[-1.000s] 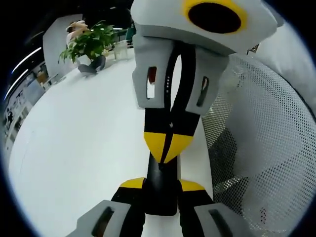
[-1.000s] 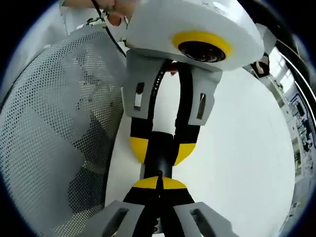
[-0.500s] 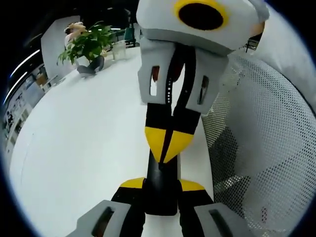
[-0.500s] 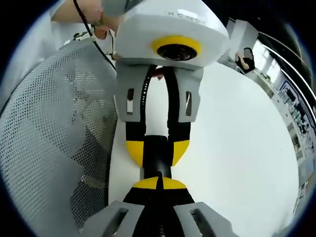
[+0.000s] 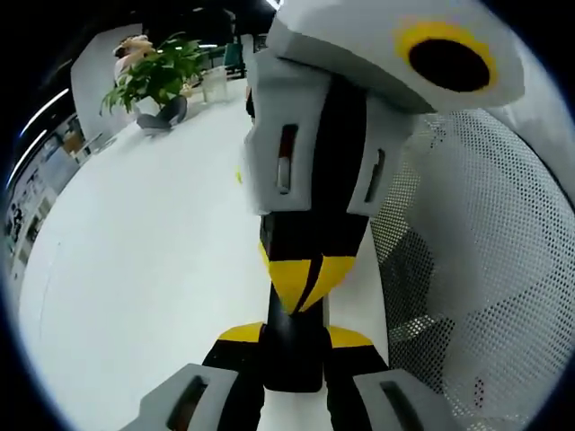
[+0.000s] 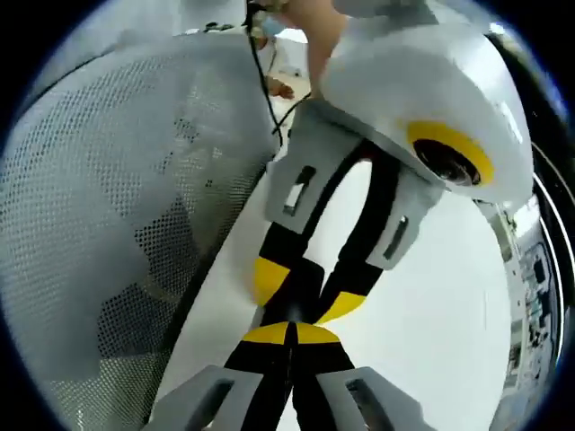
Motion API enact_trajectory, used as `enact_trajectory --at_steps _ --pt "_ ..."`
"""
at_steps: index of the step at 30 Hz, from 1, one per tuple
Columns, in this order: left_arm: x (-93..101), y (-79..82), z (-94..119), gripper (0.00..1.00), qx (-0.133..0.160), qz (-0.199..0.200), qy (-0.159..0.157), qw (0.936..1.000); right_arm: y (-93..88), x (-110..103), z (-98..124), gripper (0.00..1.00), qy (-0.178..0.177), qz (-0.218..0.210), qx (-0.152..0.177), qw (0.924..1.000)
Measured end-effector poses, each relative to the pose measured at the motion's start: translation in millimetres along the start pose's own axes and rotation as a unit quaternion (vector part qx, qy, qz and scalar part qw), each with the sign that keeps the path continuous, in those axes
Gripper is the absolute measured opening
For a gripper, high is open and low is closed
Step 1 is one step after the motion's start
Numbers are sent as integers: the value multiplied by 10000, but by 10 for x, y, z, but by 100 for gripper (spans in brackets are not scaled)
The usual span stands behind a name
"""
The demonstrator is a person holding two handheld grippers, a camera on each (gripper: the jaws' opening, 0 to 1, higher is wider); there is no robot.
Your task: Press the specified remote control buttons in sequence, fully releasing each button before pressing the next.
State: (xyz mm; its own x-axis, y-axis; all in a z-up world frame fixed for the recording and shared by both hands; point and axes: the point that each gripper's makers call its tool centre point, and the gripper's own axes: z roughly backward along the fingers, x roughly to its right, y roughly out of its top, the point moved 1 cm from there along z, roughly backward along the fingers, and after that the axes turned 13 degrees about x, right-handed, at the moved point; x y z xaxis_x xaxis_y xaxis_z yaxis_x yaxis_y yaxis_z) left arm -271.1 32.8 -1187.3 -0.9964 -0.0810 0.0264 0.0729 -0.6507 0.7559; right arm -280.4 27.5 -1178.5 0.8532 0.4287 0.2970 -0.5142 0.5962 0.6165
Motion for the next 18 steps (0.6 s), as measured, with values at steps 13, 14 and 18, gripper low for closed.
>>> enact_trajectory --at_steps 13,14,18 --pt "20 11 -8 23 -247 18 104 9996 -39 80 49 0 -1122 -2864 723 9488" --pt "20 13 -8 22 -252 29 115 9996 -57 67 70 0 -1231 -3067 727 9410" --pt "29 25 -15 23 -337 83 205 9992 -123 33 145 9 -1322 -3184 731 9358"
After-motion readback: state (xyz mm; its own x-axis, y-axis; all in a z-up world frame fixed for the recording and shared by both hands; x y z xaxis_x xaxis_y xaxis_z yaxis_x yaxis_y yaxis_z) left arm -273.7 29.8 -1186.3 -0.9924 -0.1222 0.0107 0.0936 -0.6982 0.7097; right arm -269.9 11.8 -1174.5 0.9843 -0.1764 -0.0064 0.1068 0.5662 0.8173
